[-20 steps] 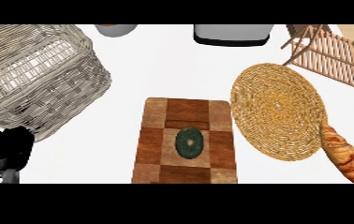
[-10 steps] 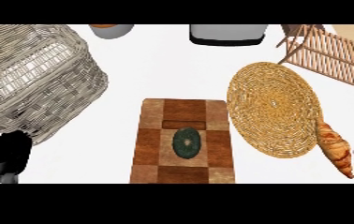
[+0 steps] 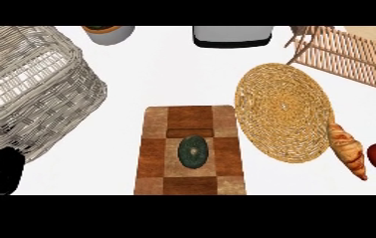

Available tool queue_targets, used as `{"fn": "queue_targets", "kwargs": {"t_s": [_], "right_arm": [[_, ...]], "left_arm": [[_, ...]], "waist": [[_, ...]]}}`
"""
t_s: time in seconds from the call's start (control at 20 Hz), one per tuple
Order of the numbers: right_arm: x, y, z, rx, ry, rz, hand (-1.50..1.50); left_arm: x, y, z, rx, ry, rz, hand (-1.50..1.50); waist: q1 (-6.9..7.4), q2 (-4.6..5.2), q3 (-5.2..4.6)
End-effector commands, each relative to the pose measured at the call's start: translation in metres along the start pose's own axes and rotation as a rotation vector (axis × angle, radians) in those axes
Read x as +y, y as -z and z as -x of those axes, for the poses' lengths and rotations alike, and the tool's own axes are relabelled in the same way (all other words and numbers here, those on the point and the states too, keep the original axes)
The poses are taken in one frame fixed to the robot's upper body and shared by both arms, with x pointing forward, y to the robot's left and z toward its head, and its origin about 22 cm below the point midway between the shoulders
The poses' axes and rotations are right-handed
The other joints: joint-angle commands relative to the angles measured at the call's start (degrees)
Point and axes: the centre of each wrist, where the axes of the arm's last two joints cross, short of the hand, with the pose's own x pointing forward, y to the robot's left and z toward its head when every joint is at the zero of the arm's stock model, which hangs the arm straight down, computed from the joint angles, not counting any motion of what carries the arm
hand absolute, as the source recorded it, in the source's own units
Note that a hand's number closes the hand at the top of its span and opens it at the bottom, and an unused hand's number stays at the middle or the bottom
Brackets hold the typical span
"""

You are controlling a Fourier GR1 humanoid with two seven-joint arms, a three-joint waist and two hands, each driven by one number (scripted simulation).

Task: Pick the tomato from the placemat and place it in the tiered shelf

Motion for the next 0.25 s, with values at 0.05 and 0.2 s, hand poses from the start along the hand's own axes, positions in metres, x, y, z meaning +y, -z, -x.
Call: {"fn": "queue_targets", "kwargs": {"t_s": [0.05,0.2], "right_arm": [[-0.036,-0.028,0.0,0.015,-0.023,-0.026,-1.5],[-0.047,-0.038,-0.005,-0.003,-0.027,-0.047,-1.5]], "left_arm": [[-0.02,0.002,-0.01,-0.052,0.043,0.114,0.0],[-0.012,-0.003,-0.002,-0.045,0.039,0.098,0.0]], "waist": [[-2.35,-0.03,0.13],[-3.67,-0.27,0.33]]}}
